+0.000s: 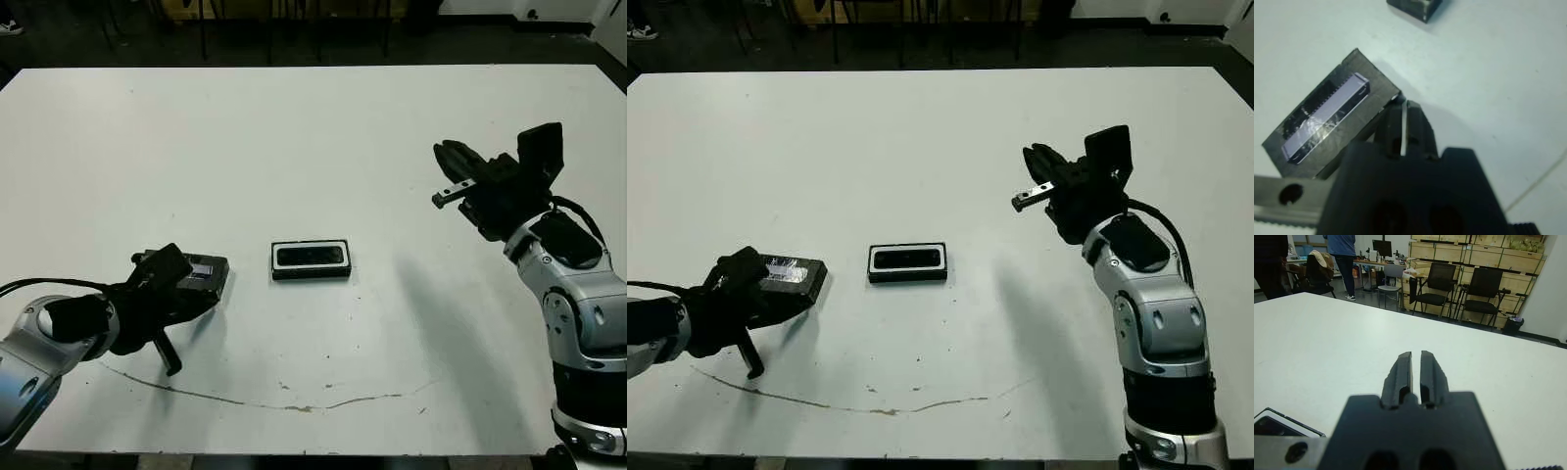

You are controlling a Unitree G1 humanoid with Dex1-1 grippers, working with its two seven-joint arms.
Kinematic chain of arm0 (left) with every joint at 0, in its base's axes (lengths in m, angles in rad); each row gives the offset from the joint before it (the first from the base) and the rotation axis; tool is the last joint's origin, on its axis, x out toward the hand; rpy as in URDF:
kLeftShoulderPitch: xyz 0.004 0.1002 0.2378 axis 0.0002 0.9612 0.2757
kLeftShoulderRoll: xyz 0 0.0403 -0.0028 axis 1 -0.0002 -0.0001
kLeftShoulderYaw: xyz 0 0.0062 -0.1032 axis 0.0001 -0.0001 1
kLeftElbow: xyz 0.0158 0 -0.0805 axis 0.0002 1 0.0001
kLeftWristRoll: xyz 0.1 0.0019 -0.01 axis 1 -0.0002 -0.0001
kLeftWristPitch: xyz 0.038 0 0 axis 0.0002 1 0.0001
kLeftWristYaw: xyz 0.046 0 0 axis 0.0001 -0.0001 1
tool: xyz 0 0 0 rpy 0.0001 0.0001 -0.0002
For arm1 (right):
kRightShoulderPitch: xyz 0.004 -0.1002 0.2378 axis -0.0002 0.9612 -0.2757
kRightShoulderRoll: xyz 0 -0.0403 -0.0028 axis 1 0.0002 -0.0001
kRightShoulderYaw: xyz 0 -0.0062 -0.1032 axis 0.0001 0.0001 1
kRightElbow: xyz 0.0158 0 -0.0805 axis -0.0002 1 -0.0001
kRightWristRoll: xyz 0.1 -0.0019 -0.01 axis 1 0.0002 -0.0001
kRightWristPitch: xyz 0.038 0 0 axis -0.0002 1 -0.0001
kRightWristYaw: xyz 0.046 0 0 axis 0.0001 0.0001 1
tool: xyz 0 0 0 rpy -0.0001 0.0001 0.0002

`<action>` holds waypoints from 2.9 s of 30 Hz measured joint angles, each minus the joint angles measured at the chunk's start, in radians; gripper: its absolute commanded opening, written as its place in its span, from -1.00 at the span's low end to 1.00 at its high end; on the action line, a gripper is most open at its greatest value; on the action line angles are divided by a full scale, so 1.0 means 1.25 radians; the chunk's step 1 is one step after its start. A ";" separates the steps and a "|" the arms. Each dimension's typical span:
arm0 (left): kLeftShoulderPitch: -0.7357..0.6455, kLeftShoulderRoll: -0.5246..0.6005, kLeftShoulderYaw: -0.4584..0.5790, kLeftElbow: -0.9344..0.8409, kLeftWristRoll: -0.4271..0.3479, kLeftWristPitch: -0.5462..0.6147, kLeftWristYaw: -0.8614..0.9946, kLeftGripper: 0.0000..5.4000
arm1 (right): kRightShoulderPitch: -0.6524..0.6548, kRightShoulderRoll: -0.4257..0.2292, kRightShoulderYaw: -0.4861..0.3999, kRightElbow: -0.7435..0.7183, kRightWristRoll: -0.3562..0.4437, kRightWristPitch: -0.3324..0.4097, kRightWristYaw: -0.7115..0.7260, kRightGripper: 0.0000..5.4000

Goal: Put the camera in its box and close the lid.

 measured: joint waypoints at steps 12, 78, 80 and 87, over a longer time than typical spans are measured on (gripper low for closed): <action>-0.049 -0.051 -0.032 0.063 0.075 -0.027 0.040 -1.00 | 0.003 -0.006 0.001 0.000 0.000 -0.001 0.006 -0.99; -0.247 0.036 0.227 0.460 -0.130 -0.459 -0.504 0.38 | 0.024 -0.014 0.007 0.012 -0.013 -0.012 0.015 -1.00; -0.263 0.032 0.210 0.499 -0.137 -0.461 -0.543 0.51 | 0.024 -0.014 0.006 0.012 -0.013 -0.012 0.015 -1.00; -0.276 0.012 0.172 0.569 -0.157 -0.475 -0.618 0.99 | 0.024 -0.014 0.002 0.013 -0.006 -0.012 0.020 -1.00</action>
